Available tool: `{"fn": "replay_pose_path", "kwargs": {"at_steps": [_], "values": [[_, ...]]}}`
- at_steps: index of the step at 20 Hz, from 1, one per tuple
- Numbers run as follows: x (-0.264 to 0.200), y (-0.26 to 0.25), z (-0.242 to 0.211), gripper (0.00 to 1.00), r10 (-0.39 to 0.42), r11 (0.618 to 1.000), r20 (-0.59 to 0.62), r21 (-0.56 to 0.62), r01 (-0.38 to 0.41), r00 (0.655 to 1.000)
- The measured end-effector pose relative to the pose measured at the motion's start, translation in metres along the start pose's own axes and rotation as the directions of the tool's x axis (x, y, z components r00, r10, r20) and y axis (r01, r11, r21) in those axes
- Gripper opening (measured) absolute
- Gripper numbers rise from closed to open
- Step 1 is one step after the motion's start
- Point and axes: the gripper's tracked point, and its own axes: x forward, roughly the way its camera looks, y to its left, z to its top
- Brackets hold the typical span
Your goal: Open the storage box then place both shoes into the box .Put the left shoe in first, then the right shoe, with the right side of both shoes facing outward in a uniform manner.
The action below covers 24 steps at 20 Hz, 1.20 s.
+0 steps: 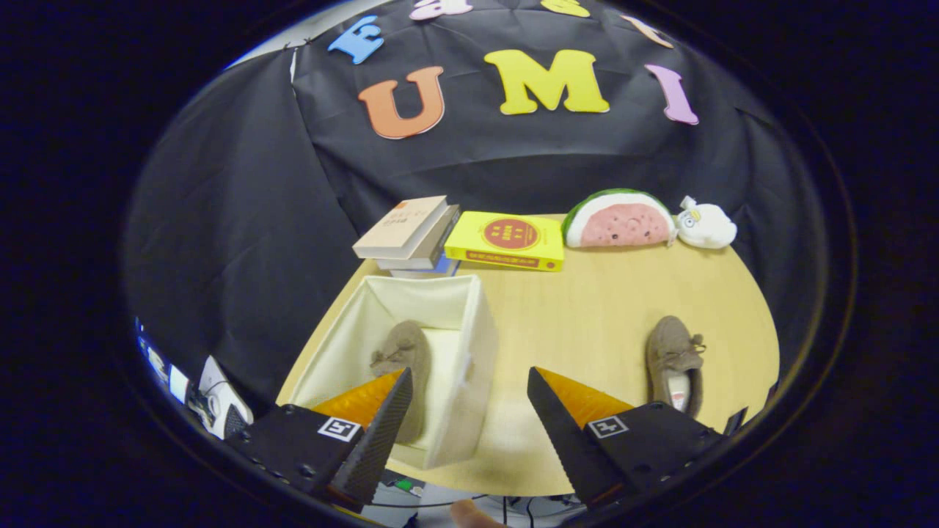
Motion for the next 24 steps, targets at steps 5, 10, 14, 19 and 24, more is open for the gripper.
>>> {"fn": "replay_pose_path", "kwargs": {"at_steps": [5,10,14,19,24], "values": [[-0.015,-0.106,0.002,0.96,-0.109,0.993,0.007,0.039,0.108,0.994],[-0.003,-0.202,-0.016,0.96,-0.184,0.978,-0.047,0.090,0.188,0.982],[0.016,-0.256,-0.039,0.96,-0.232,0.969,-0.109,0.064,0.240,0.967],[0.044,-0.298,-0.063,0.96,-0.250,0.959,-0.181,0.088,0.269,0.951],[0.065,-0.319,-0.095,0.80,-0.253,0.954,-0.273,0.091,0.287,0.928]]}}
